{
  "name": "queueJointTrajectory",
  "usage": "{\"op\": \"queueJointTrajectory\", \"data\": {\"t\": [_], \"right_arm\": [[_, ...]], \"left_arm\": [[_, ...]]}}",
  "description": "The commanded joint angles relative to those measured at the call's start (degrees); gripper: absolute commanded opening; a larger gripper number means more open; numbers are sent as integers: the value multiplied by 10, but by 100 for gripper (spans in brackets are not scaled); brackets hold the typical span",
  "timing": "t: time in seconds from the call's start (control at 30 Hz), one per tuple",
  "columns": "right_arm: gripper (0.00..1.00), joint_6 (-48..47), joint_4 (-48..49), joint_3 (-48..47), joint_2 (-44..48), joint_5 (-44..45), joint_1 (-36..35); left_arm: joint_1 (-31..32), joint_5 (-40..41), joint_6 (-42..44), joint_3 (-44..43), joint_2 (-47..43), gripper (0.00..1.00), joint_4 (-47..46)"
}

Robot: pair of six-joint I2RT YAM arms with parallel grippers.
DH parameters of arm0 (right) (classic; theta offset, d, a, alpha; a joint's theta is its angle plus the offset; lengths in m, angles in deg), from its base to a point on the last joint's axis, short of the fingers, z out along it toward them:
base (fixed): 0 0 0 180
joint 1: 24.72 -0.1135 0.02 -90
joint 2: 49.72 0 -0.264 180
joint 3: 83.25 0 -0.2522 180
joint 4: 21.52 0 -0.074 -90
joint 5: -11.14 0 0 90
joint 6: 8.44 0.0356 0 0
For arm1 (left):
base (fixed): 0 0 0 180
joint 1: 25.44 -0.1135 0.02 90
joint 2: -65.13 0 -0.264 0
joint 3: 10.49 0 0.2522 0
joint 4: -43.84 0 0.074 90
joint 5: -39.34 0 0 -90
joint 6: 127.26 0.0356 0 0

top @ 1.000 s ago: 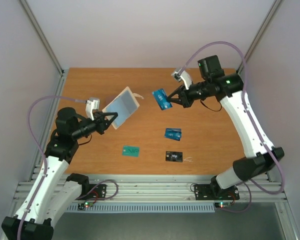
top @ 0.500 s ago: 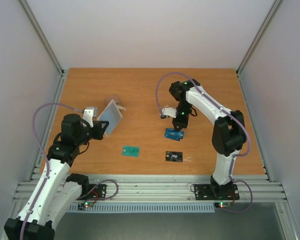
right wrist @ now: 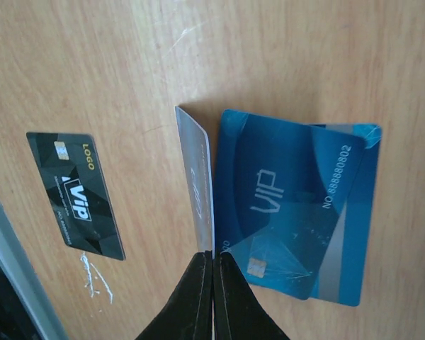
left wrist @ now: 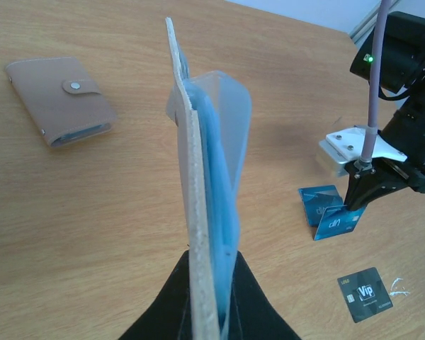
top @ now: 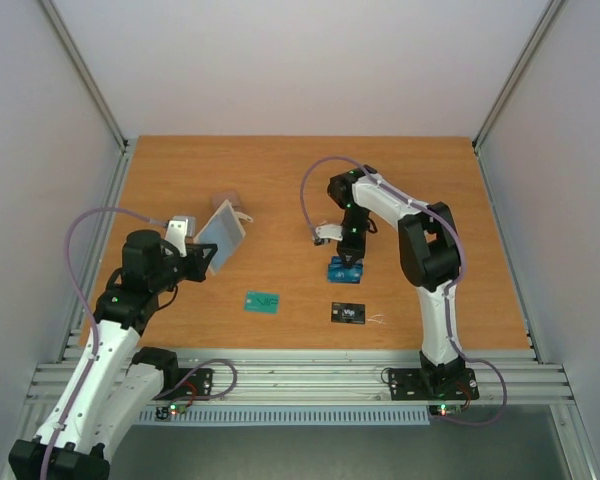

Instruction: Take the credit cards out of the card holder

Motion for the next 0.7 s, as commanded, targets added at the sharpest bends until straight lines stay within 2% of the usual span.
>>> {"op": "queueJointTrajectory", "data": {"t": [0.0, 0.1, 0.23, 0.3, 0.43, 0.53, 0.67], "right_arm": [[2, -4, 20, -30, -20, -4, 8], [9, 3, 23, -38, -33, 13, 12], [41, 26, 56, -49, -21, 48, 12], [48, 36, 71, -59, -7, 58, 12], [54, 79, 146, -55, 52, 89, 13], [56, 114, 240, -8, 128, 75, 17], [58, 157, 351, 69, 226, 42, 33]], "left_arm": [[-4, 0, 15, 2, 0, 0, -24], [-4, 1, 17, 2, 9, 0, -24], [-4, 3, 33, 11, 26, 0, -30], [-4, -5, 41, 14, 41, 0, -35], [-4, -97, 68, 6, 81, 0, -56], [-4, -187, 76, -8, 138, 0, -83], [10, -230, 81, -55, 240, 0, -83]]}}
